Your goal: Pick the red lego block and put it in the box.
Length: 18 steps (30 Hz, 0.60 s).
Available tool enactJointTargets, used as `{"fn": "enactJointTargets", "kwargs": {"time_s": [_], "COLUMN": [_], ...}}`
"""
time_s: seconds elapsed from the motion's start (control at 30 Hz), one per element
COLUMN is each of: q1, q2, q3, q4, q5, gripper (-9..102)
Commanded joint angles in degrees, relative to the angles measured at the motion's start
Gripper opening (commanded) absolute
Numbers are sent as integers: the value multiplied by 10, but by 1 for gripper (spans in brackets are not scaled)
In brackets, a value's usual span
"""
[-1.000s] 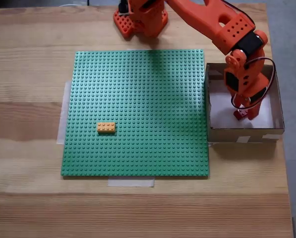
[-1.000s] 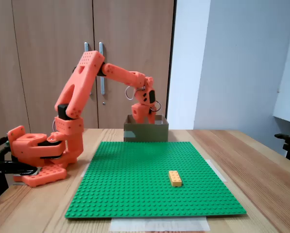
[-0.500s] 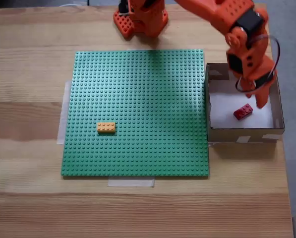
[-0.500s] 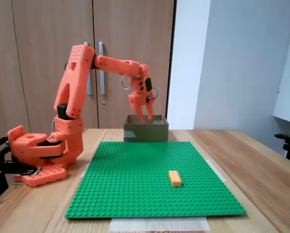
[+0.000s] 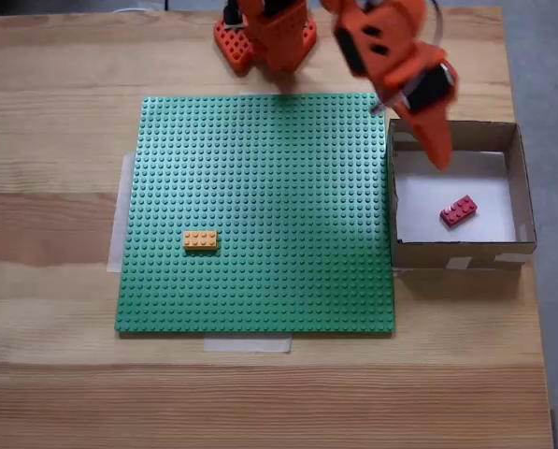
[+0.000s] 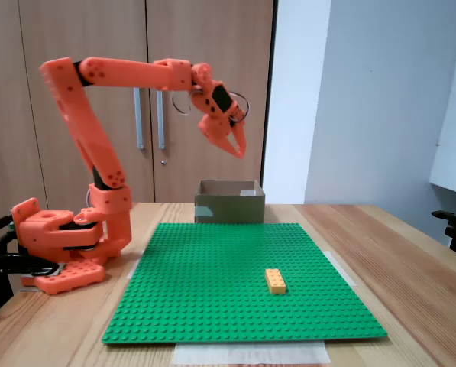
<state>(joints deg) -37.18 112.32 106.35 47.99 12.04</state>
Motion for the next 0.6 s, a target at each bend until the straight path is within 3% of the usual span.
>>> {"fn": "enactJointTargets", "kwargs": {"time_s": [0.0, 0.33, 0.57], "q1": [50, 225, 293], "q2": [101, 302, 441], "q3": [31, 181, 324], "q4": [-17, -43, -60], "q5": [-9, -55, -79], "gripper": [-1, -1, -1]}}
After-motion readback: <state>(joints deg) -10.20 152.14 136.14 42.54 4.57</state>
